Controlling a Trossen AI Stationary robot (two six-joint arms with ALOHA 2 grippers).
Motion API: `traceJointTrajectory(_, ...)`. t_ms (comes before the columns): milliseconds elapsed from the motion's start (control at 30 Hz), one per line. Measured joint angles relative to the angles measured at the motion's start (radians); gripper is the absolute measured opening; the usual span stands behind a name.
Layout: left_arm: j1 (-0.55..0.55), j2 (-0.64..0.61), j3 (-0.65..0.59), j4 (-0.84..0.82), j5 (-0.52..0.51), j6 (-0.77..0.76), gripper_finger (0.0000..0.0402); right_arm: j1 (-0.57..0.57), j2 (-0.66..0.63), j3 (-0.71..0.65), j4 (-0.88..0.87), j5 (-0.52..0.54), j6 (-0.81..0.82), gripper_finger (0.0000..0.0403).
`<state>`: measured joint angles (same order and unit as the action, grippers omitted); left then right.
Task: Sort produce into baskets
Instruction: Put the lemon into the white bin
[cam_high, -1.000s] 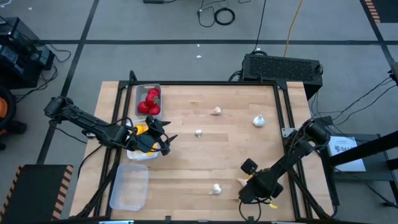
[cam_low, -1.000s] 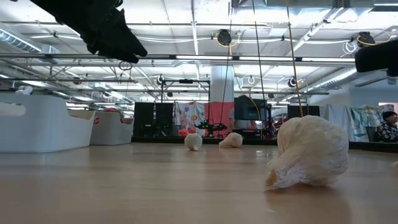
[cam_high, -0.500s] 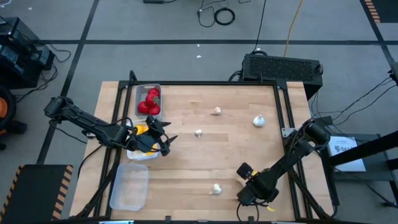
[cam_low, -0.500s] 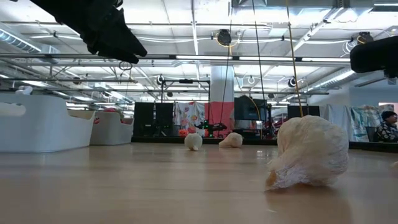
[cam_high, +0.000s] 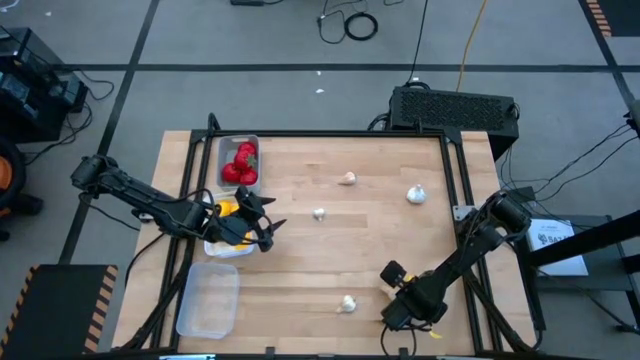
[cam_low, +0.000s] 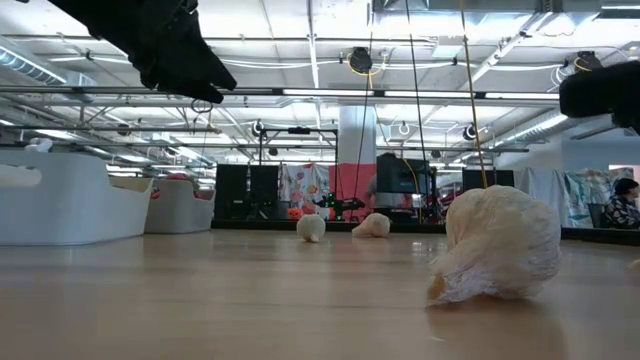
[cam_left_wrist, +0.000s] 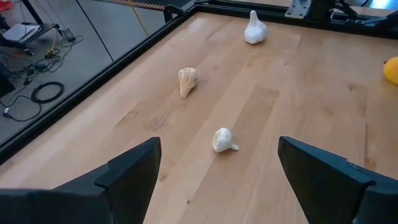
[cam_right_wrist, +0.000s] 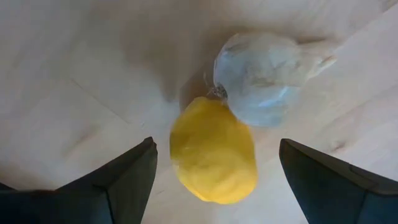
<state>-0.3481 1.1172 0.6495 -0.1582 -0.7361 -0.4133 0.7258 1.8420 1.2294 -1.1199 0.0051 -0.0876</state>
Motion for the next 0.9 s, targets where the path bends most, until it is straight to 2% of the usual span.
traceJointTrajectory(200,-0.001,0.000,0.000,0.023,0.007,0.000,0.0331,0.000,0.001,-0.080,0.047,-0.002,0.034,0.0326)
traceJointTrajectory(433,0.000,0.000,0.000,0.023,0.007,-0.006,0.0331,0.000,0.001,-0.082,0.063,0.024,0.087,0.0310)
traceJointTrajectory(733,0.000,0.000,0.000,0.023,0.008,-0.027,0.0331,0.000,0.001,-0.074,0.067,0.023,0.207,0.0242)
traceJointTrajectory(900,0.000,0.000,0.000,0.023,0.019,-0.029,0.0331,0.000,0.001,-0.021,-0.014,0.020,0.269,0.0205)
